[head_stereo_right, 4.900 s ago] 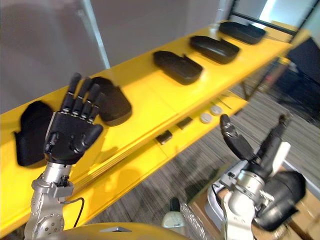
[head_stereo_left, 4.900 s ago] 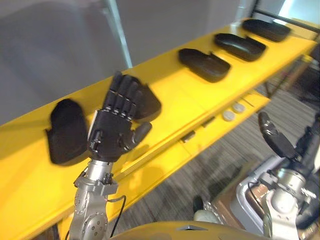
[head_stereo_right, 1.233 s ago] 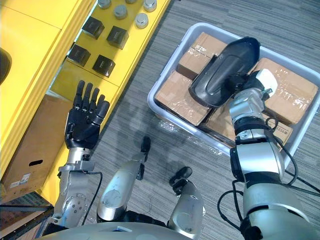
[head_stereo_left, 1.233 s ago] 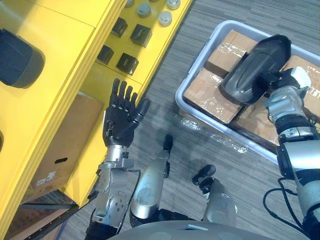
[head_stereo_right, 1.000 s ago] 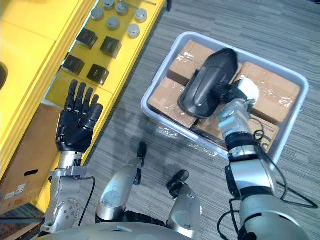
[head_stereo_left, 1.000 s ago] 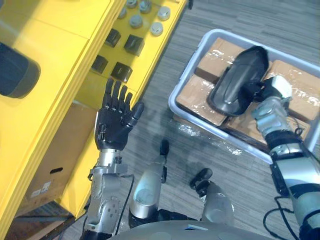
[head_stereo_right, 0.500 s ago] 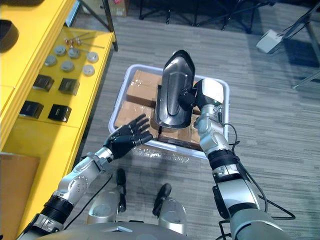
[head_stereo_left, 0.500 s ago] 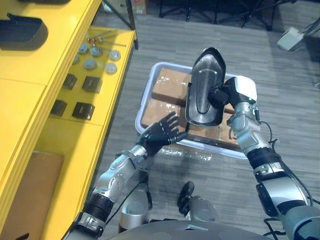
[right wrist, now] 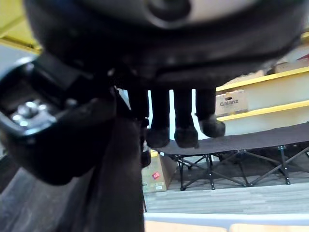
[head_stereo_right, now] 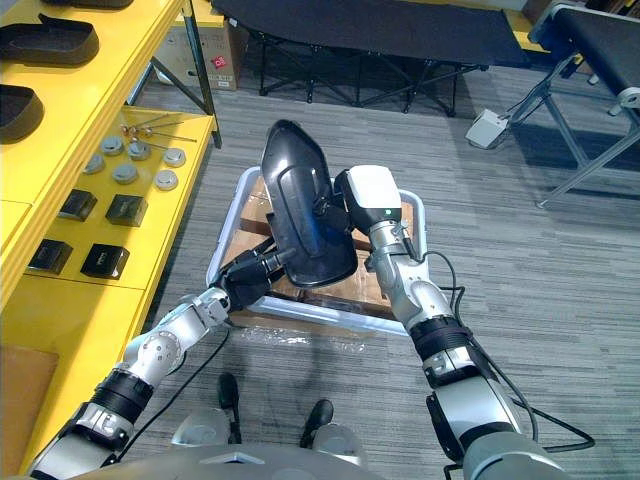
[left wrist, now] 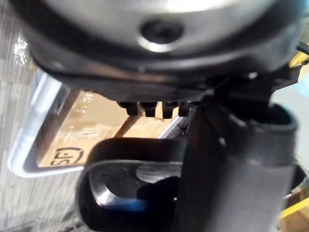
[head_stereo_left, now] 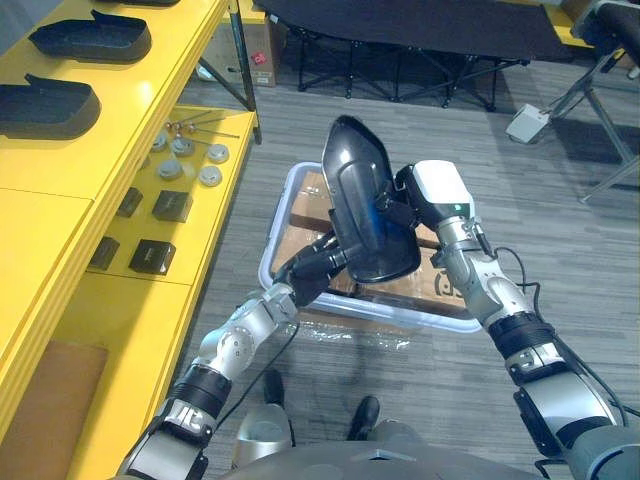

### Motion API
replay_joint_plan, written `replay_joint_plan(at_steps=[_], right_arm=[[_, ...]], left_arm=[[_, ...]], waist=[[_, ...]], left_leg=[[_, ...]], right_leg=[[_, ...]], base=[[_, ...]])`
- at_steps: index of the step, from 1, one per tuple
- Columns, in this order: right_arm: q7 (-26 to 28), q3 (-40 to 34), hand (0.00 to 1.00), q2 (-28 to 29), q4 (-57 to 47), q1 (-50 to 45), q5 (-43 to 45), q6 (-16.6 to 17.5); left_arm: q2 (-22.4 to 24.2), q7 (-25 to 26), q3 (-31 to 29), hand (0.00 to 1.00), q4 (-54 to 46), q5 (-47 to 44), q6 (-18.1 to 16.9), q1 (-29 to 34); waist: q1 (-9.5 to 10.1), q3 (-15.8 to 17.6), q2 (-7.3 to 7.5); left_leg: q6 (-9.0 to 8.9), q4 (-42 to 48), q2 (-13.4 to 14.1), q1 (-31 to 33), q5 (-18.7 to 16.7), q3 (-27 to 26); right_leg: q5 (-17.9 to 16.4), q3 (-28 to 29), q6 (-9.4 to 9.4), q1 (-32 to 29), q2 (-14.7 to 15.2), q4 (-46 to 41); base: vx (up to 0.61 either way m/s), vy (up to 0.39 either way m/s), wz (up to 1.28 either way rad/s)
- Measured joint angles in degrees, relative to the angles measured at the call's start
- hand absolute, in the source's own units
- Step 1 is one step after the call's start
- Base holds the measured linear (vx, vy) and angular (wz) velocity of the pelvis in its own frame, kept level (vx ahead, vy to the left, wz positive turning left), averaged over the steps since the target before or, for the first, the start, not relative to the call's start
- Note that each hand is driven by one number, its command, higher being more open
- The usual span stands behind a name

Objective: Walk over and take three plastic housings, then place them on the shelf

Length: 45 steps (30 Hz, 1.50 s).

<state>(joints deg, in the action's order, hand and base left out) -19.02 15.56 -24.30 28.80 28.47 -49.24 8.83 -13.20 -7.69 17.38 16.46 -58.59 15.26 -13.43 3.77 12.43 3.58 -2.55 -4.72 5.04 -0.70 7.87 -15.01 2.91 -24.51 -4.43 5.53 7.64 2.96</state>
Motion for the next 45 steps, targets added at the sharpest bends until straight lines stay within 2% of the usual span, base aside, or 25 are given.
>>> replay_joint_plan(at_steps=[4, 10, 11, 16, 23, 24, 30, 35, 36, 39, 42, 45], right_arm=[[0.0, 2.0, 0.0, 0.6, 0.0, -2.1, -1.0, 2.4], [-0.3, 4.4, 0.0, 2.2, 0.0, -3.9, -2.3, 4.6], [-0.5, 4.7, 0.0, 2.2, 0.0, -4.1, -2.3, 4.6], [-1.7, 5.4, 0.0, 2.7, 0.0, -5.3, -2.3, 4.5], [-2.5, 5.3, 0.0, 2.8, 0.0, -5.6, -1.8, 3.6], [-2.8, 6.0, 0.0, 3.3, -0.7, -5.7, -1.4, 3.7], [-2.9, 5.9, 0.0, 5.0, -0.8, -7.0, -0.9, 1.8], [-4.3, 5.1, 0.0, 6.1, -1.2, -7.9, 0.2, 1.7], [-4.4, 4.9, 1.0, 6.1, -1.5, -8.3, 0.2, 1.7], [-4.8, 4.0, 1.0, 6.5, -3.1, -9.8, 0.5, 1.8], [-5.7, 2.3, 1.0, 8.3, -5.0, -12.2, 5.8, 2.3], [-6.1, 2.7, 1.0, 9.3, -8.4, -15.7, 13.1, 4.6]], left_arm=[[1.4, 1.2, 0.0, 1.0, 2.5, -0.1, -1.8, -0.6], [2.1, 3.6, 1.4, 1.0, 4.5, 0.0, -1.9, -0.9], [2.1, 4.2, 2.0, 0.0, 4.5, 0.1, -1.9, -0.9], [2.1, 4.9, 3.1, 0.0, 6.1, 0.7, -2.4, -0.9], [2.9, 7.3, 5.0, 0.0, 6.2, 0.4, -8.2, -0.9], [3.8, 9.0, 5.1, 0.0, 8.2, 0.5, -9.7, -1.1], [4.4, 9.0, 5.5, 0.0, 10.4, 3.1, -12.8, -1.0], [4.8, 9.0, 5.5, 0.0, 10.4, 5.0, -15.2, -0.7], [5.1, 9.0, 5.5, 0.0, 10.4, 5.2, -15.4, -0.7], [5.9, 8.7, 5.5, 0.0, 10.3, 5.8, -16.9, 0.0], [7.4, 9.0, 5.2, 0.0, 10.3, 7.2, -20.1, 0.8], [9.7, 11.7, 0.6, 0.0, 7.9, 7.9, -24.0, 1.3]], waist=[[-0.52, -1.6, 0.34], [-0.79, -1.7, 0.41], [-0.76, -1.7, 0.41], [-0.64, -3.6, 0.72], [-0.66, -4.6, 1.03], [-0.95, -4.9, 1.05], [-0.77, -5.3, 1.38], [-0.86, -5.3, 1.39], [-0.88, -5.3, 1.39], [-0.89, -5.3, 1.41], [-0.88, -5.3, 1.44], [-1.05, -5.4, 1.7]], left_leg=[[0.02, -0.1, -0.3, -0.5, 0.0, 0.0], [0.11, -0.3, -0.3, -1.0, 0.1, 0.0], [0.11, -0.3, -0.4, -1.0, 0.1, 0.1], [0.18, -0.2, -0.5, -0.9, 0.1, 0.3], [0.24, -0.2, -0.5, -1.0, 0.2, 0.5], [0.24, -0.2, -0.5, -1.0, 0.3, 0.5], [0.23, -0.2, -0.5, -1.2, 0.3, 0.4], [0.11, -0.3, -0.4, -1.7, 0.1, -0.1], [0.1, -0.3, -0.4, -1.7, 0.1, -0.2], [0.06, -0.4, -0.4, -1.7, 0.1, -0.2], [0.05, -0.3, -0.4, -1.7, 0.1, -0.2], [0.04, -0.2, -0.3, -1.7, 0.1, -0.6]], right_leg=[[0.5, 0.3, -0.21, 0.8, 0.1, 0.8], [0.9, 0.2, -0.18, 1.4, 0.0, 1.3], [1.0, 0.2, -0.18, 1.4, 0.0, 1.4], [1.1, 0.0, -0.17, 1.5, 0.1, 1.5], [1.2, -0.1, -0.13, 1.6, 0.1, 1.5], [1.2, -0.1, -0.12, 1.6, 0.1, 1.5], [1.2, 0.0, -0.11, 1.7, 0.0, 1.5], [1.2, 0.4, -0.1, 1.6, 0.1, 1.7], [1.2, 0.4, -0.12, 1.6, 0.1, 1.8], [1.2, 0.4, -0.1, 1.6, 0.1, 1.8], [1.1, 0.4, -0.08, 1.6, 0.1, 1.8], [1.2, 0.6, -0.06, 1.6, 0.0, 1.5]], base=[[0.0, 0.0, 0.0], [0.0, 0.0, 0.0], [0.0, 0.0, 0.0], [0.01, 0.002, 0.0], [0.0, 0.0, 0.0], [0.0, 0.0, 0.0], [0.0, 0.0, 0.0], [0.0, 0.001, -0.05], [0.0, 0.0, 0.0], [0.0, 0.0, 0.0], [0.0, 0.0, 0.0], [0.01, 0.0, -0.06]])
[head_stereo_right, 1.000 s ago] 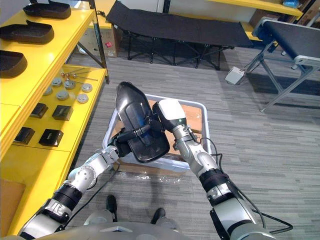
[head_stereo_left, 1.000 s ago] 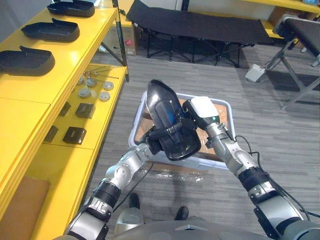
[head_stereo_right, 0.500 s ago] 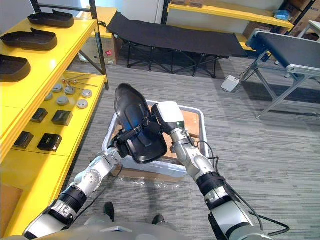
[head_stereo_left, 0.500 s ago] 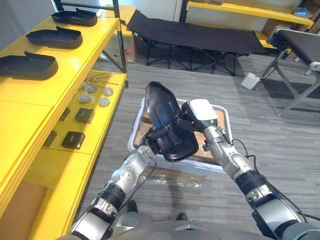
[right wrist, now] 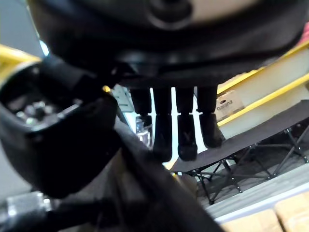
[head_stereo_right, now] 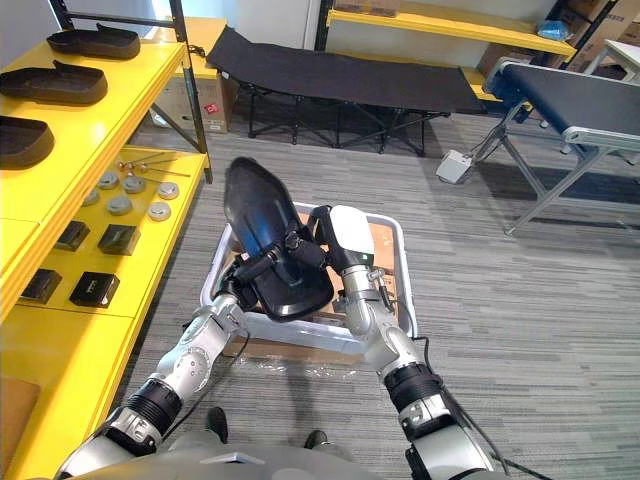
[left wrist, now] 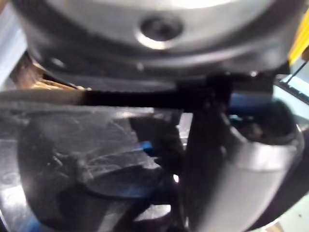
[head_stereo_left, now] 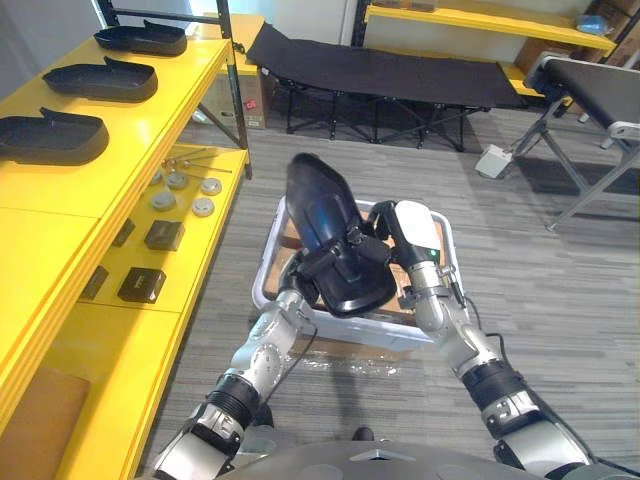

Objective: Walk over and take three plastic housings, then place them on the shelf

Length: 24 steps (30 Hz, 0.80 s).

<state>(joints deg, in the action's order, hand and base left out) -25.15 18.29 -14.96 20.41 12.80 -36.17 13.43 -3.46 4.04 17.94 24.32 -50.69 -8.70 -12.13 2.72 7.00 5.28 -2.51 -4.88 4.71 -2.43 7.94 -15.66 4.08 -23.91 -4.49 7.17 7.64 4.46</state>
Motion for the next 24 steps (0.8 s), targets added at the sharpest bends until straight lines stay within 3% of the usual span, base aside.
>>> replay_joint_plan(at_steps=[5, 9, 12, 14, 18, 22, 24], right_arm=[[1.7, 0.8, 1.0, 3.5, -10.4, -4.4, 14.9, 0.6], [2.9, -0.7, 1.0, 4.0, -17.1, -6.0, 23.6, 1.4], [3.6, -2.6, 1.0, 4.2, -19.8, -7.9, 26.3, 2.3], [4.1, -4.6, 1.0, 4.3, -22.8, -10.6, 29.3, 2.6], [6.4, -8.1, 1.0, 4.4, -27.8, -16.7, 34.0, 3.9], [9.9, -9.6, 1.0, 4.6, -29.3, -21.5, 36.9, 4.3], [12.4, -9.4, 1.0, 5.4, -29.2, -24.3, 37.7, 1.9]], left_arm=[[0.9, 8.1, -11.8, 0.0, -17.9, 15.8, -10.0, 2.6], [-0.2, 11.7, -13.6, 0.0, -28.0, 29.7, -13.1, 7.0], [-1.0, 13.9, -13.4, 0.0, -29.4, 40.3, -13.3, 10.2], [-2.1, 17.4, -13.0, 0.0, -29.4, 51.6, -11.1, 13.3], [-3.6, 20.9, -13.4, 0.0, -29.4, 62.9, -7.5, 18.3], [-3.7, 21.0, -14.3, 0.0, -29.5, 61.1, -7.5, 20.1], [-2.4, 19.0, -14.4, 0.0, -32.1, 53.3, -7.7, 22.7]], waist=[[-0.94, -0.1, -0.02], [-0.49, -1.2, -0.59], [-0.43, -2.0, -1.08], [-1.1, -2.6, -1.66], [-2.79, -3.2, -2.6], [-3.05, -3.4, -3.02], [-3.2, -3.8, -3.59]], left_leg=[[-0.11, 0.0, -0.1, -0.2, -0.1, 0.0], [-0.18, 0.0, -0.5, -0.2, -0.6, -0.1], [-0.17, 0.0, -0.6, -0.2, -0.6, -0.1], [-0.4, 0.0, -0.7, -0.3, -0.8, -0.1], [-0.73, 0.0, -0.4, -0.3, -1.1, -0.4], [-0.89, 0.0, 0.1, -0.2, -1.2, -0.7], [-1.04, 0.0, 0.2, -0.2, -1.3, -1.1]], right_leg=[[-0.1, -0.1, 0.03, -0.1, 0.1, 0.0], [-0.2, -0.4, 0.1, 0.0, 0.4, 0.0], [-0.2, -0.4, 0.08, 0.0, 0.5, 0.0], [-0.5, -0.4, 0.32, 0.0, 0.7, 0.3], [-1.0, -0.4, 0.51, -0.2, 0.5, 0.3], [-1.3, -0.3, 0.72, -0.4, 0.1, 0.3], [-1.4, 0.0, 0.72, -0.7, 0.0, 0.3]], base=[[0.01, 0.001, 0.0], [0.02, 0.02, 0.03], [0.0, 0.0, 0.0], [0.0, 0.0, 0.0], [0.0, 0.003, -0.05], [0.03, -0.018, -0.06], [0.05, -0.01, -0.08]])
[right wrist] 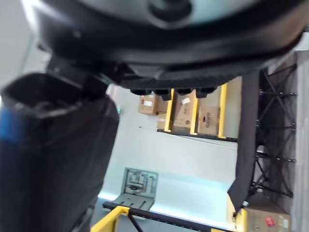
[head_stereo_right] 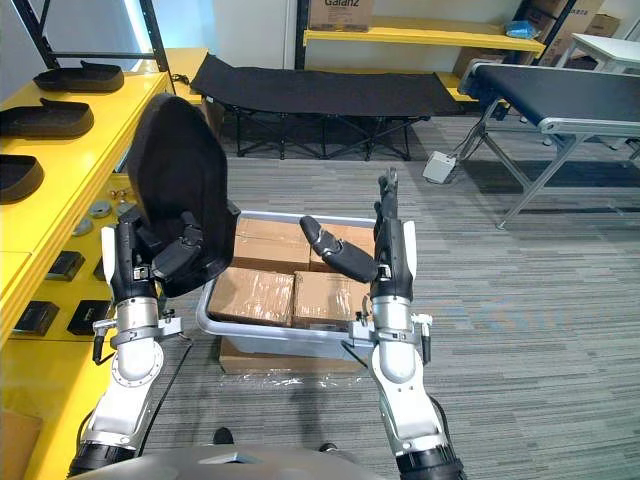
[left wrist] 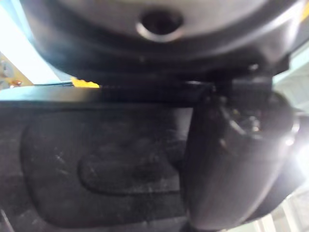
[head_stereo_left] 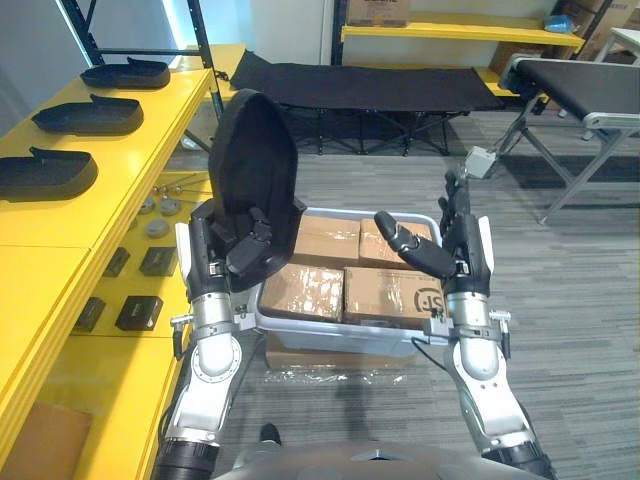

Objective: Walk over and take three plastic housings, then place them on the shelf

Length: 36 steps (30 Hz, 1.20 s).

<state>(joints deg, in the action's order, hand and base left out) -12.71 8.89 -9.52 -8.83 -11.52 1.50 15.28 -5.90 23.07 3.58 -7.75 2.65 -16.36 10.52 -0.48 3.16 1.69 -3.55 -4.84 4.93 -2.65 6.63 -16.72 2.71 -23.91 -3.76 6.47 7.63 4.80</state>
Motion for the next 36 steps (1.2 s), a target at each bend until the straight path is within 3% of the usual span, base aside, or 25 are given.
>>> replay_joint_plan(at_steps=[5, 13, 16, 20, 21, 23, 24, 25, 29, 34, 36], right_arm=[[1.1, 0.7, 1.0, 2.0, 4.3, -4.7, 4.3, -4.8], [3.8, 1.6, 1.0, 2.5, 6.4, -3.6, 8.2, -4.8], [5.3, 6.0, 1.0, 1.4, 8.9, -0.7, 8.2, -4.8], [8.3, 11.0, 1.0, 0.2, 11.4, 4.1, 6.6, -4.8], [8.1, 11.0, 1.0, 0.0, 11.6, 4.9, 5.4, -4.8], [7.0, 10.8, 1.0, -1.8, 11.6, 6.2, 5.5, -4.8], [6.9, 10.8, 1.0, -2.2, 11.8, 6.6, 5.5, -4.8], [7.0, 10.8, 1.0, -3.5, 12.4, 7.7, 5.5, -4.8], [8.9, 10.9, 1.0, -2.9, 12.5, 10.6, 5.5, -4.2], [10.0, 12.4, 1.0, -1.8, 12.4, 10.6, 2.7, -3.6], [10.0, 13.1, 1.0, -1.8, 12.3, 10.8, 1.2, -3.6]], left_arm=[[1.6, -4.5, 0.9, 0.0, -5.3, -11.6, -1.2, 5.5], [3.0, -3.3, -4.7, 0.0, -8.0, -16.1, -1.4, 10.7], [3.8, -2.5, -7.3, 0.0, -11.2, -16.1, -1.3, 12.9], [4.2, -5.4, -11.1, 0.0, -15.2, -18.4, -1.4, 15.2], [4.3, -7.1, -11.7, 0.0, -15.2, -19.0, -1.4, 15.5], [4.4, -10.0, -11.8, 0.0, -15.2, -20.5, -1.4, 16.3], [4.4, -10.7, -11.7, 0.0, -15.2, -20.6, -1.5, 16.8], [4.4, -11.4, -11.7, 0.0, -15.2, -20.7, -2.2, 18.1], [4.5, -12.0, -12.7, 0.0, -15.2, -22.5, -2.5, 19.5], [4.8, -16.6, -12.1, 0.0, -15.3, -22.6, -2.5, 19.8], [4.8, -19.1, -11.7, 0.0, -16.0, -22.9, -2.5, 20.0]], waist=[[0.28, -0.3, -0.46], [1.08, -0.3, -0.51], [3.57, -0.3, -0.52], [6.58, -0.1, -0.75], [7.4, 0.3, -1.09], [7.03, 1.6, -2.11], [7.35, 1.9, -2.47], [8.47, 2.1, -2.7], [9.14, 4.2, -2.78], [9.61, 5.0, -2.51], [9.86, 5.0, -2.52]], left_leg=[[0.22, 0.0, 0.0, 0.1, 0.0, -0.3], [0.06, 0.0, 0.0, 0.2, -0.6, 0.3], [-0.3, 0.0, -0.3, 0.5, -0.6, 2.8], [0.51, 1.6, -1.3, 5.5, 1.1, 10.8], [0.99, 2.9, -1.1, 7.1, 0.0, 10.2], [1.53, 7.0, 0.9, 8.6, -0.4, 3.8], [1.91, 7.7, 0.8, 8.7, -0.4, 3.6], [2.01, 8.2, 0.2, 8.7, -0.6, 4.1], [3.48, 9.8, -1.6, 9.1, -2.0, 4.2], [3.56, 9.8, -2.5, 9.6, -1.9, 3.9], [4.49, 9.4, -2.9, 10.6, -1.2, 5.3]], right_leg=[[0.3, 0.3, -0.4, -0.2, 0.0, 0.0], [-0.1, -0.3, -0.67, -0.1, 0.0, 0.0], [-0.7, -2.8, -0.52, 1.1, 0.0, 0.0], [-1.2, -13.2, -0.96, 3.1, -0.2, -0.4], [-1.3, -16.7, -1.11, 4.3, 0.0, -0.4], [-2.0, -22.6, -1.73, 7.1, 0.4, -1.7], [-2.3, -23.8, -1.74, 7.7, 0.8, -2.4], [-3.3, -24.7, -2.02, 7.9, 2.0, -4.5], [-6.5, -24.6, -3.02, 7.5, 5.1, -8.9], [-7.0, -25.5, -3.69, 7.4, 5.9, -9.6], [-6.9, -26.7, -3.61, 7.2, 5.9, -9.9]], base=[[0.06, 0.0, -0.04], [0.02, 0.001, 0.03], [0.02, -0.007, 0.46], [0.04, -0.016, 1.17], [-0.01, 0.017, 1.5], [0.0, 0.046, 1.58], [0.02, 0.099, 1.25], [0.01, 0.161, 0.6], [-0.04, 0.131, 0.12], [-0.07, 0.084, 0.09], [-0.03, 0.033, 0.42]])
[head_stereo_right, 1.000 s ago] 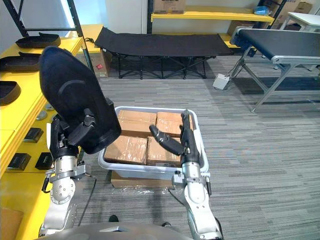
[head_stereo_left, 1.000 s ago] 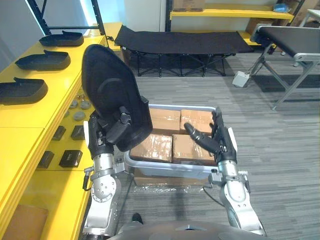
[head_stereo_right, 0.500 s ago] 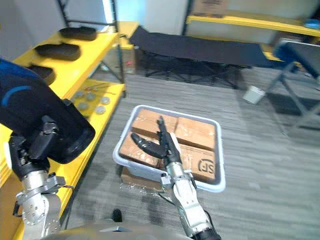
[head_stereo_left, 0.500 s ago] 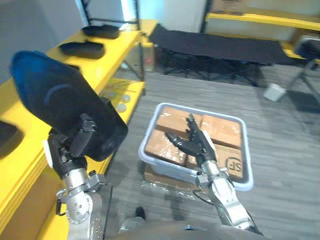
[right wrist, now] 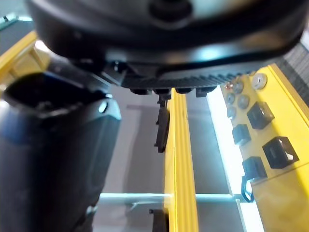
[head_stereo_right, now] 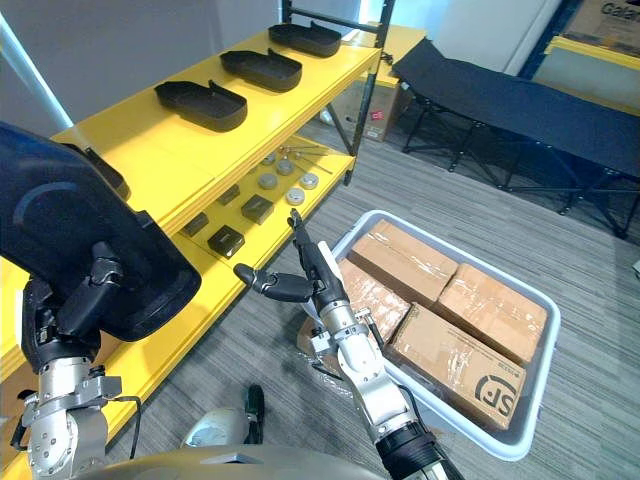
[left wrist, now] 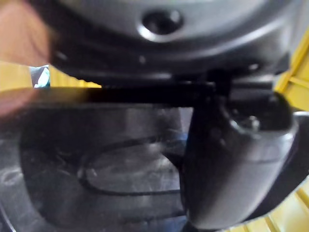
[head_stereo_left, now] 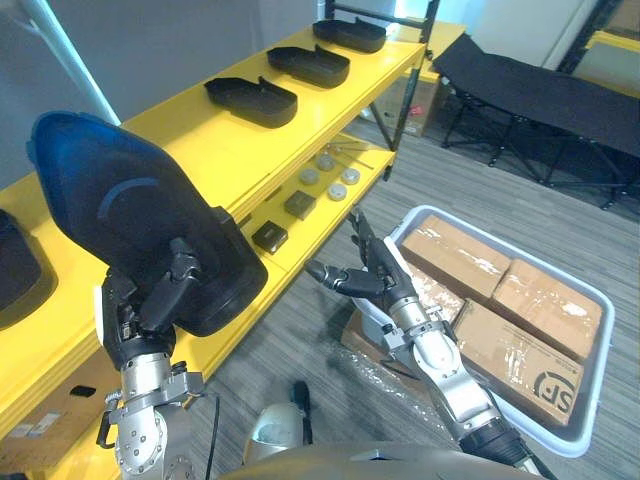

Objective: Walk over and take three plastic housings, then place them on the shelf

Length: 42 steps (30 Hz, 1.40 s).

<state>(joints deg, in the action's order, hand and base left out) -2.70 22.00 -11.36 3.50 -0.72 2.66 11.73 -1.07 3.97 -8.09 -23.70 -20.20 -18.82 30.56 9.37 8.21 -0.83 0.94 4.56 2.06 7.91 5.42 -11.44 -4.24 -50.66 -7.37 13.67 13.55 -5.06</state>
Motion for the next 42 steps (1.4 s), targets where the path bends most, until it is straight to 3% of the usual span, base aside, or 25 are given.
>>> replay_joint_plan(at_steps=[3, 5, 8, 10, 11, 14, 15, 19, 21, 23, 24, 25, 26, 27, 28, 30, 31, 32, 34, 36, 37, 38, 39, 40, 42], right_arm=[[-0.5, 0.3, 1.0, 0.0, 0.0, 0.5, -0.2, 0.0], [-3.2, -0.7, 1.0, -0.2, 0.0, 0.3, -0.1, 0.0], [-4.7, -1.9, 1.0, -0.2, 0.2, 1.2, -0.2, 0.0], [-3.9, -2.3, 1.0, -0.3, 0.2, 1.6, -0.6, 0.2], [-3.0, -2.6, 1.0, -0.8, 0.2, 1.0, -0.6, 0.4], [-0.5, -3.4, 1.0, -2.4, 0.1, -1.1, -0.3, 1.7], [0.0, -4.1, 1.0, -2.6, 0.1, -1.9, 0.0, 2.0], [0.2, -5.4, 1.0, -2.1, -0.1, -2.4, 0.0, 5.3], [-1.3, -5.7, 1.0, -0.6, -1.1, -2.3, -0.1, 6.3], [-3.9, -5.7, 1.0, 2.2, -1.8, -2.4, -0.2, 6.9], [-4.3, -6.0, 1.0, 2.2, -1.9, -2.3, -0.2, 7.1], [-5.2, -6.3, 1.0, 2.6, -1.9, -2.0, -0.3, 7.3], [-5.4, -6.4, 1.0, 2.7, -1.8, -1.4, -0.4, 7.4], [-5.1, -6.9, 1.0, 3.2, -1.8, 0.0, -0.6, 8.2], [-5.0, -7.0, 1.0, 3.3, -1.8, 0.3, -0.6, 8.4], [-4.9, -8.4, 1.0, 2.8, -1.8, 2.5, -1.9, 10.4], [-4.9, -9.1, 1.0, 2.4, -1.8, 3.1, -2.1, 11.1], [-5.3, -10.3, 1.0, 1.2, -2.0, 4.8, -2.3, 12.9], [-6.9, -12.6, 1.0, -0.9, -4.4, 6.9, -2.3, 15.6], [-8.0, -15.3, 1.0, -2.6, -10.2, 9.3, -2.3, 17.9], [-7.9, -15.8, 1.0, -2.6, -11.6, 10.1, -2.2, 18.6], [-7.7, -16.2, 1.0, -2.7, -14.1, 12.5, -1.6, 19.9], [-6.8, -16.5, 1.0, -4.1, -15.1, 14.8, -0.5, 21.0], [-6.6, -16.8, 1.0, -4.9, -15.7, 15.6, 0.3, 21.2], [-6.2, -17.7, 1.0, -5.8, -15.5, 17.9, 1.5, 20.9]], left_arm=[[0.0, -2.1, 0.6, 0.0, -0.9, 0.0, 0.0, 0.5], [-1.1, -5.0, 1.9, 0.0, -0.9, -0.1, 0.0, -1.5], [-2.0, -6.6, 2.9, 0.0, -0.7, -0.5, -0.1, -3.2], [-2.0, -7.2, 3.0, 0.0, -0.7, -1.6, -0.2, -2.4], [-2.0, -7.2, 3.7, 0.0, -0.7, -2.5, -0.4, -1.6], [-2.2, -8.5, 4.3, 0.0, -0.6, -2.5, -1.3, -0.4], [-2.2, -9.2, 4.4, 0.0, -0.4, -2.5, -1.5, -0.4], [-2.1, -10.4, 4.2, 0.0, -0.4, -2.5, -1.6, -0.2], [-2.1, -12.9, 2.6, 0.0, -0.4, -2.7, -1.9, -0.7], [-2.2, -14.5, 1.0, 0.0, -0.4, -2.5, -2.3, -1.1], [-1.8, -14.2, 1.1, 0.0, 0.1, -2.2, -2.2, -1.7], [-1.8, -13.3, 1.1, 0.0, 0.5, -1.5, -2.1, -2.3], [-2.4, -12.2, 0.5, 0.0, 0.4, -0.7, -2.2, -2.7], [-3.8, -9.0, -0.4, 0.0, 0.4, 0.6, -2.1, -4.0], [-4.0, -8.4, -0.5, 0.0, 0.4, 0.6, -2.1, -4.3], [-5.4, -5.2, -1.3, 0.0, 0.5, 0.6, -2.1, -7.3], [-5.9, -4.6, -1.4, 0.0, 0.5, 0.6, -2.1, -8.3], [-6.9, -3.6, -1.5, 0.0, 0.6, 0.5, -2.1, -10.5], [-7.7, -3.1, -1.5, 0.0, 1.3, 0.4, -2.2, -13.9], [-7.9, -3.2, -2.5, 0.0, 3.0, 0.3, -2.2, -14.8], [-7.9, -3.2, -3.1, 0.0, 3.2, 0.3, -2.2, -14.4], [-7.9, -3.4, -4.8, 0.0, 3.3, 0.3, -2.3, -13.4], [-5.8, -3.6, -5.2, 0.0, 4.5, 0.3, -2.2, -12.0], [-5.2, -4.0, -5.1, 0.0, 4.6, 0.3, -2.2, -11.3], [-5.0, -5.9, -5.9, 0.0, 4.6, 0.0, -2.4, -9.5]], waist=[[-0.05, 0.2, -0.18], [-1.36, 0.8, -0.18], [-0.58, 2.1, -0.43], [-0.21, 2.9, -2.06], [-0.28, 3.7, -3.89], [-1.25, 4.0, -5.04], [-1.88, 4.0, -4.67], [-0.83, 3.8, -4.05], [0.4, 3.5, -2.54], [1.57, 3.2, 0.64], [1.49, 3.0, 0.81], [1.44, 2.6, 0.67], [1.5, 2.4, 0.65], [1.05, 2.4, 0.65], [0.93, 2.4, 0.61], [-0.46, 2.7, -0.31], [-0.71, 2.8, -0.49], [-1.69, 2.8, -0.77], [-3.12, 2.8, -1.03], [-3.39, 2.5, -0.56], [-3.23, 2.1, 0.03], [-2.92, 1.2, 2.01], [-2.84, 0.3, -0.14], [-3.12, -0.2, -1.06], [-1.15, -0.9, -2.27]], left_leg=[[0.24, -0.2, -1.2, 1.0, 1.1, 3.5], [0.8, -0.9, -3.5, 1.1, 3.2, 9.2], [0.25, -0.8, -5.3, 1.0, 4.7, 12.2], [-0.41, -0.2, -5.1, 1.0, 5.4, 12.6], [-1.09, 0.8, -4.2, 0.9, 5.0, 12.6], [-1.1, 2.4, -0.9, 2.0, 4.3, 8.0], [-1.08, 2.3, -0.1, 2.0, 4.2, 6.0], [-0.23, 2.6, 0.4, 3.5, 4.7, 3.7], [0.89, 5.0, -1.4, 5.1, 3.2, 3.3], [1.94, 8.9, -4.5, 5.6, -2.2, 3.1], [2.62, 10.1, -5.3, 5.7, -2.8, 4.0], [3.31, 11.1, -5.7, 5.3, -3.7, 4.7], [3.69, 10.5, -5.7, 4.2, -4.6, 5.3], [4.42, 9.1, -5.9, 2.2, -5.4, 6.5], [4.43, 8.8, -5.9, 1.8, -5.4, 6.9], [3.97, 5.6, -5.9, -3.2, -5.8, 10.7], [3.78, 4.9, -5.9, -4.3, -6.0, 11.6], [3.34, 4.1, -5.9, -5.6, -6.4, 14.2], [3.32, 4.1, -6.6, -6.3, -7.3, 19.0], [2.36, 4.3, -8.1, -8.2, -8.0, 23.0], [2.08, 4.6, -8.8, -8.4, -8.7, 23.6], [1.35, 5.8, -10.9, -8.2, -10.4, 24.6], [0.25, 8.4, -8.8, -7.0, -12.1, 22.9], [-0.08, 9.3, -7.4, -6.1, -12.6, 21.1], [-0.53, 8.4, -5.5, -6.6, -12.9, 20.7]], right_leg=[[-2.2, 0.8, 1.35, -0.9, 0.8, -3.7], [-6.1, 7.6, 3.39, -2.0, 2.2, -10.4], [-10.7, 11.6, 2.36, -1.8, 3.3, -14.3], [-11.9, 11.9, 0.34, -1.1, 2.8, -14.3], [-11.8, 11.8, -0.35, -0.4, 2.1, -13.8], [-13.2, 10.3, 0.34, 0.2, 0.5, -14.1], [-13.9, 9.4, -0.13, 0.6, 0.5, -14.2], [-14.9, 7.8, -1.65, 0.5, 1.6, -14.2], [-14.8, 6.7, -3.12, 0.5, 3.3, -14.0], [-12.6, 5.4, -5.86, 2.9, 5.8, -15.2], [-11.7, 5.6, -4.72, 2.0, 7.8, -19.7], [-8.2, 7.3, -0.25, -1.3, 11.1, -28.5], [-4.6, 9.6, 2.74, -3.8, 12.5, -34.6], [-4.7, 14.3, 2.65, -7.9, 13.1, -41.4], [-5.5, 15.0, 2.5, -8.6, 12.9, -42.4], [-10.2, 18.1, 3.85, -11.9, 8.2, -41.3], [-10.9, 19.3, 4.46, -13.1, 6.7, -40.0], [-11.4, 22.6, 5.3, -16.1, 3.3, -36.5], [-11.2, 28.6, 5.0, -20.1, -0.4, -30.3], [-9.4, 33.8, 3.55, -22.3, -1.9, -23.3], [-8.0, 33.8, 4.81, -21.8, -1.7, -20.9], [-2.6, 34.1, 5.18, -20.6, -0.6, -16.0], [-2.6, 31.1, 5.04, -18.3, -1.6, -14.2], [-2.4, 29.4, 5.17, -17.3, -2.6, -12.8], [-1.9, 28.8, 6.06, -15.6, -4.7, -10.2]], base=[[-0.02, 0.022, 0.64], [-0.01, 0.011, 1.34], [-0.06, -0.061, 0.84], [-0.11, -0.09, 0.11], [-0.15, -0.048, -0.04], [-0.16, -0.044, 0.22], [-0.1, -0.045, 0.42], [0.0, 0.022, 0.16], [0.14, 0.093, 0.23], [0.26, 0.098, 0.35], [0.33, 0.143, 0.53], [0.33, 0.18, 0.47], [0.39, 0.207, 0.39], [0.33, 0.134, 0.18], [0.33, 0.075, 0.32], [0.29, 0.044, 0.54], [0.23, 0.009, 0.85], [0.2, -0.039, 1.14], [0.21, -0.084, 1.33], [0.23, -0.183, 1.11], [0.26, -0.264, 0.84], [0.3, -0.309, 0.83], [0.28, -0.297, 0.92], [0.3, -0.259, 0.65], [0.21, -0.149, 0.28]])
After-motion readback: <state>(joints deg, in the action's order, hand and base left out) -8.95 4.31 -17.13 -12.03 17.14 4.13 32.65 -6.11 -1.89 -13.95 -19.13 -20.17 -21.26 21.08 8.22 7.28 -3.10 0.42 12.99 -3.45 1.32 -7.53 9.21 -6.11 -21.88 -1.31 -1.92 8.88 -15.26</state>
